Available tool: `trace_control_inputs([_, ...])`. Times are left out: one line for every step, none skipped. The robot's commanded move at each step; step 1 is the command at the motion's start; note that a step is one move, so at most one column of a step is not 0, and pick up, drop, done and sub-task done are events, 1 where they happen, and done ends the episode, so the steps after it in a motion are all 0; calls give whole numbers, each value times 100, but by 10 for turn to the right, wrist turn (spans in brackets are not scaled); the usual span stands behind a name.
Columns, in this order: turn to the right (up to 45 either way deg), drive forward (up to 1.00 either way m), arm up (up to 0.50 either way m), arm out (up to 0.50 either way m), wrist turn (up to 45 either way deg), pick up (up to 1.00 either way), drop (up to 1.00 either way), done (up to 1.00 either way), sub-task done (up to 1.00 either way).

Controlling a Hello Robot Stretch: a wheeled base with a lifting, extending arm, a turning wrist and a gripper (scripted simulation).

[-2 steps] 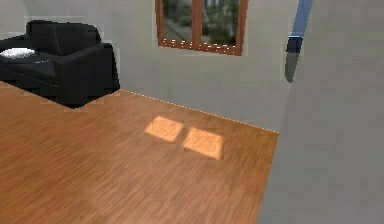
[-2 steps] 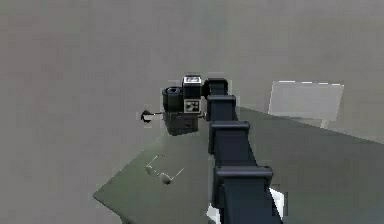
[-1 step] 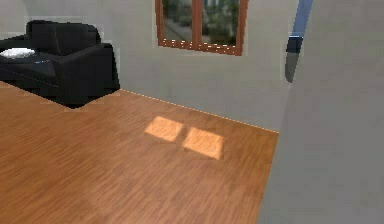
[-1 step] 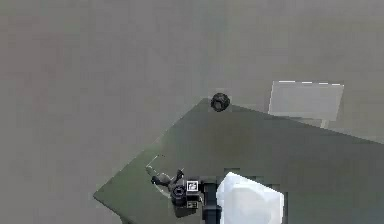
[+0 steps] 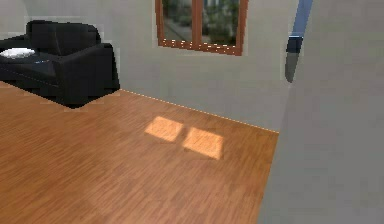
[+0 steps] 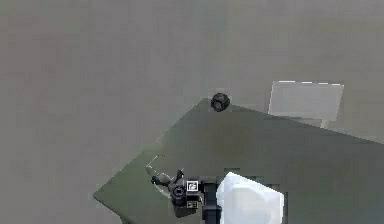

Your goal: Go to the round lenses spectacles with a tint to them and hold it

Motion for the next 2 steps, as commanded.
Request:
trace_control_inputs([0, 0, 10, 0, 0, 0, 0, 0, 0])
trace_control_inputs([0, 0, 0, 0, 0, 0, 0, 100, 0])
